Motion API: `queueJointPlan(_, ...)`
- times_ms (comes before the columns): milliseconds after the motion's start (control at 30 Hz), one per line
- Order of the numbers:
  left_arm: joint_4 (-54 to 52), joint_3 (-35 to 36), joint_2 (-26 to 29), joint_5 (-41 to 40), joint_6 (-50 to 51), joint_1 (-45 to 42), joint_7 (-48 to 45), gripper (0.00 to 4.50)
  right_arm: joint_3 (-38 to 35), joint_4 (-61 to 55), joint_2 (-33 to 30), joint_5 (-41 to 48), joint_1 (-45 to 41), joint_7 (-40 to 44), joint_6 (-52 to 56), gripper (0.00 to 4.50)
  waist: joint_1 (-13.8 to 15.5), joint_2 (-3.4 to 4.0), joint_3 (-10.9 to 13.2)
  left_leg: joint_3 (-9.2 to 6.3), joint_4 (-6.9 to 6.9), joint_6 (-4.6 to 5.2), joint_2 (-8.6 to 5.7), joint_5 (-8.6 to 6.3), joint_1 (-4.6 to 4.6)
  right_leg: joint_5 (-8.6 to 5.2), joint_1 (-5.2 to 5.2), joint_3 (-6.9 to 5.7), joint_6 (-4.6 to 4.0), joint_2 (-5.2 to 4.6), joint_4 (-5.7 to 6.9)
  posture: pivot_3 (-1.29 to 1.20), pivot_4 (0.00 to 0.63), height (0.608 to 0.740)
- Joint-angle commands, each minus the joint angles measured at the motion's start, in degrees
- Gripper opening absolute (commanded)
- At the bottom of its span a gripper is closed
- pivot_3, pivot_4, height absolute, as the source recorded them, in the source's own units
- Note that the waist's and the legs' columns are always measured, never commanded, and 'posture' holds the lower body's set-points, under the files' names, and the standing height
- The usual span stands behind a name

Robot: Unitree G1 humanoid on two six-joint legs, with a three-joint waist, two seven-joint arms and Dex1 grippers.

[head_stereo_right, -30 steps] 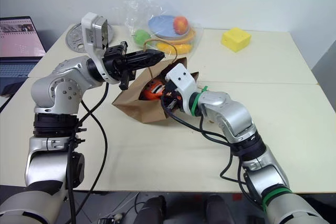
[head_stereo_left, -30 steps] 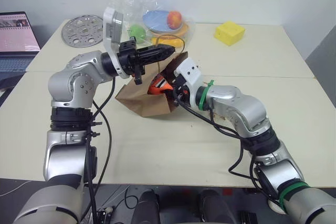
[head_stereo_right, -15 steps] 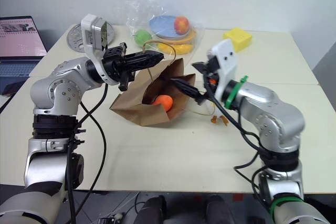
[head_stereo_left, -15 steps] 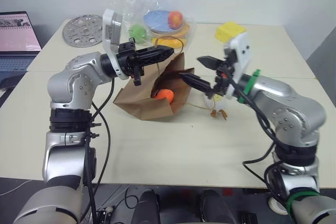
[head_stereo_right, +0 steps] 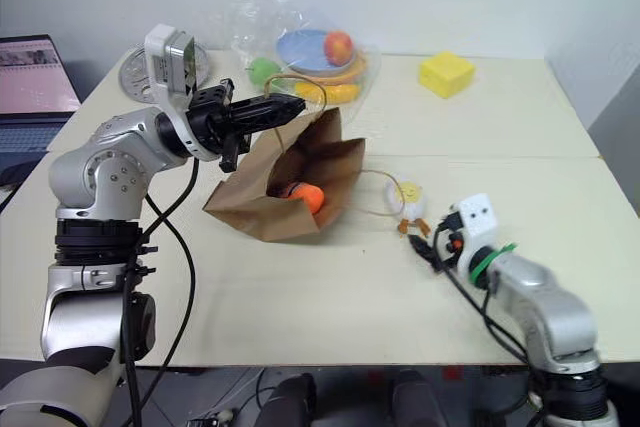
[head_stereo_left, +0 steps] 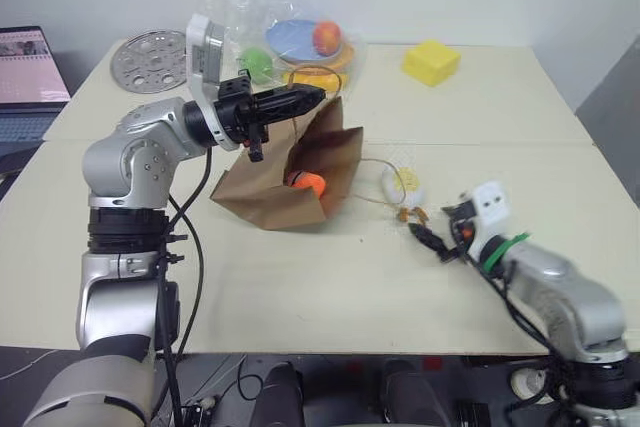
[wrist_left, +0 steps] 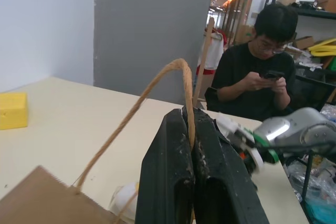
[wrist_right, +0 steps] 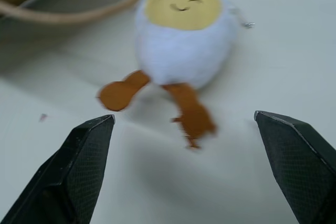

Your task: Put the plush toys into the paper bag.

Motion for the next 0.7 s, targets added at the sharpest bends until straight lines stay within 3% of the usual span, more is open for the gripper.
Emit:
queueJointPlan(33, -1.3, 1.0, 0.7, -0.4, -0.7, -0.8, 0.2, 0.00, 2.2, 0.9, 2.6, -2.8, -2.1, -2.6, -4.4, 4.48, 0.0, 0.00, 0.0, -0.03, 0.00, 0.00, 0.00, 0.01, 0.03, 0.00, 0.01, -0.02, 0.00, 0.01, 0.01, 0.00, 0.150, 0.740)
queueJointPlan(300, -1.8, 1.0, 1.0, -0.4, -0.4, -0.6, 0.5, 0.00, 5.8, 11.1, 5.7, -11.7, -5.4, -6.1, -15.8, 4.48, 0.7, -0.01, 0.0, -0.06, -0.03, -0.01, 0.00, 0.01, 0.06, 0.01, 0.05, -0.06, 0.00, 0.01, -0.01, 0.00, 0.150, 0.740)
queueJointPlan(533, -2.0, 1.0, 1.0, -0.4, -0.4, -0.6, 0.6, 0.00, 6.3, 14.4, 7.1, -14.4, -6.6, -6.0, -20.4, 4.48, 0.8, -0.01, 0.0, -0.06, -0.04, -0.01, 0.00, 0.01, 0.06, 0.01, 0.05, -0.06, 0.00, 0.01, 0.00, 0.00, 0.150, 0.740)
queueJointPlan(633, -2.0, 0.9, 1.1, -0.3, -0.4, -0.6, 0.7, 0.00, 5.9, 13.4, 6.5, -13.9, -5.4, -4.1, -21.8, 3.85, 0.8, -0.01, 0.0, -0.06, -0.04, -0.01, 0.00, 0.01, 0.06, 0.01, 0.05, -0.06, 0.00, 0.01, 0.00, 0.00, 0.150, 0.740)
queueJointPlan(700, -2.0, 0.8, 1.0, -0.3, -0.4, -0.6, 0.8, 0.00, 5.6, 12.9, 6.2, -13.6, -4.8, -3.5, -22.0, 3.21, 0.8, -0.01, 0.0, -0.06, -0.04, -0.01, 0.00, 0.01, 0.06, 0.01, 0.06, -0.06, -0.01, 0.01, 0.00, 0.00, 0.150, 0.740)
